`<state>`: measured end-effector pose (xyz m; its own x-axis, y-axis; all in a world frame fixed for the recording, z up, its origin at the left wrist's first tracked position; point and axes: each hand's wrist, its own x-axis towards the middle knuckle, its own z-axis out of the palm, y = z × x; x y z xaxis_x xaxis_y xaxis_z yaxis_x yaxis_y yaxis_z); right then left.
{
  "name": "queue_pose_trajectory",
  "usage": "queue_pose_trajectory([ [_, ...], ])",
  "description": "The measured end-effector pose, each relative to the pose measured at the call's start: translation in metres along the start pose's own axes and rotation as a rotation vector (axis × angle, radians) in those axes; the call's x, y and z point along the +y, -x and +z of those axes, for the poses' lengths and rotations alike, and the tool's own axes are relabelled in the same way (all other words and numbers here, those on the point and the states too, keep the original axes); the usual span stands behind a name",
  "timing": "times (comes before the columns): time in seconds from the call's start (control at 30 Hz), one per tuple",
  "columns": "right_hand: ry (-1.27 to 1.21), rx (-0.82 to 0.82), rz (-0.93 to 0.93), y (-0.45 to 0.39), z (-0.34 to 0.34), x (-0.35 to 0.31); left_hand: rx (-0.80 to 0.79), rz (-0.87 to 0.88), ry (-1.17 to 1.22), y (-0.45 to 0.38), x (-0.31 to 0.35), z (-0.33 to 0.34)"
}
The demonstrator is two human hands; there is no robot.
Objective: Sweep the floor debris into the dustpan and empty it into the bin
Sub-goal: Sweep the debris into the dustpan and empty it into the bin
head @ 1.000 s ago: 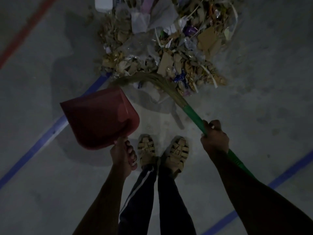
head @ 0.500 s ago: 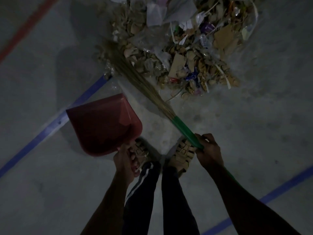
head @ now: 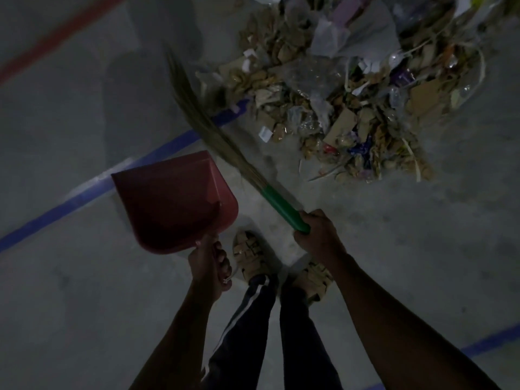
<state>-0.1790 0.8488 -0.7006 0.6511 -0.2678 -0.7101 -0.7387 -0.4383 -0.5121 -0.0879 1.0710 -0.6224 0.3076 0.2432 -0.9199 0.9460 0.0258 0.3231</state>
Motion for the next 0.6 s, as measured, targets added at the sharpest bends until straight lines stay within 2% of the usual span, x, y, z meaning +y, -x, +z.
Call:
queue_pose_trajectory([
  [0.17,0.256,-0.039,0.013,-0.03,0.003,-0.037,0.023,-0.025,0.046,-0.01,0.017,-0.014],
  [0.4,0.317,0.206,0.077,-0.027,-0.025,-0.052,-0.003,-0.044,0.114,-0.017,0.04,-0.027],
  [0.6,0.223,0.354,0.037,-0.036,-0.053,-0.079,-0.063,-0.04,-0.008,-0.024,0.096,-0.029],
])
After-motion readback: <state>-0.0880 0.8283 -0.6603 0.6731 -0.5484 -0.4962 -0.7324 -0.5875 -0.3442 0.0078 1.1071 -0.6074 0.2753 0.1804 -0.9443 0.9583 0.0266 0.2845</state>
